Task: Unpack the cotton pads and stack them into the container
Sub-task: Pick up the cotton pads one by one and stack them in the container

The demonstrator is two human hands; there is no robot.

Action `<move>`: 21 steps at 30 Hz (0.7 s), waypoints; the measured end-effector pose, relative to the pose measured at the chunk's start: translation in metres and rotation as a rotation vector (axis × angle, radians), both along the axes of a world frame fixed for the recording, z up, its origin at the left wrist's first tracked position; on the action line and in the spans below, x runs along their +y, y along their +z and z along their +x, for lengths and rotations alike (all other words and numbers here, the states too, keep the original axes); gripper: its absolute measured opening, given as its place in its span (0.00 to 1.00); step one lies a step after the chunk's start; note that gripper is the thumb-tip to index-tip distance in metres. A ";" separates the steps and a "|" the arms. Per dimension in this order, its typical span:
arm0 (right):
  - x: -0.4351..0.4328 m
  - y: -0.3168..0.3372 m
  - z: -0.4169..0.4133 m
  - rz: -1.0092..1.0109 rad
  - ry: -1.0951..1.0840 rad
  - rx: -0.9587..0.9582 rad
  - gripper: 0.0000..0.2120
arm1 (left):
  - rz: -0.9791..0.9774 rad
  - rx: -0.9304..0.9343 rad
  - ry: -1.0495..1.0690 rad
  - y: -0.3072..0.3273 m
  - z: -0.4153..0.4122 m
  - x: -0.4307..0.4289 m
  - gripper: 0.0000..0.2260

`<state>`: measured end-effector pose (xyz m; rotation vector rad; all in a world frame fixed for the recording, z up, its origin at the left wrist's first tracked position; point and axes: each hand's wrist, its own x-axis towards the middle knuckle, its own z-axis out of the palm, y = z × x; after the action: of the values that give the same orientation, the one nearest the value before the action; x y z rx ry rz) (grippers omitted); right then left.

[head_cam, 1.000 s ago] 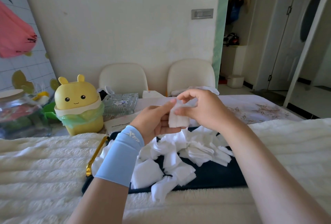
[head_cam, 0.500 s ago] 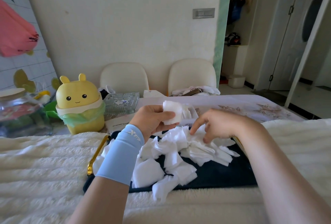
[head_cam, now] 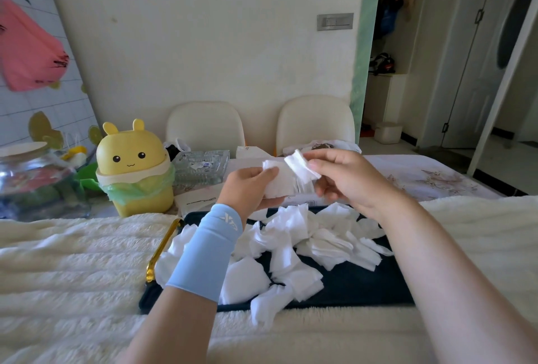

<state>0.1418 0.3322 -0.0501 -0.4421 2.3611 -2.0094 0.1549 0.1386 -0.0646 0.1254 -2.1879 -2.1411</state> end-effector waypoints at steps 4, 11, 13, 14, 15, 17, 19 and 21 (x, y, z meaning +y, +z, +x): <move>-0.018 -0.003 0.004 0.002 0.036 -0.071 0.08 | -0.042 0.037 -0.107 0.001 0.004 0.005 0.10; -0.020 -0.001 0.009 0.206 -0.083 0.012 0.04 | -0.086 0.062 -0.072 0.000 0.003 0.004 0.07; -0.018 0.000 0.009 0.198 -0.115 -0.001 0.04 | 0.049 0.004 -0.053 0.001 0.002 0.004 0.05; -0.016 0.001 0.008 0.182 -0.127 -0.019 0.04 | 0.094 -0.011 -0.034 0.001 0.001 0.004 0.04; -0.015 0.002 0.008 0.161 -0.147 -0.036 0.04 | 0.115 -0.018 -0.009 0.001 0.000 0.003 0.04; -0.010 0.006 0.007 0.128 -0.218 -0.038 0.05 | 0.152 -0.024 0.026 0.001 0.000 0.001 0.04; -0.008 0.011 0.008 0.111 -0.254 -0.010 0.05 | 0.190 -0.036 0.016 0.000 0.001 0.000 0.04; -0.011 0.014 0.012 0.082 -0.199 -0.011 0.05 | 0.235 -0.047 -0.032 0.000 0.001 0.001 0.07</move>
<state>0.1535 0.3211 -0.0365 -0.2000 2.5617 -1.9731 0.1563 0.1399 -0.0645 0.1570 -1.9653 -2.4307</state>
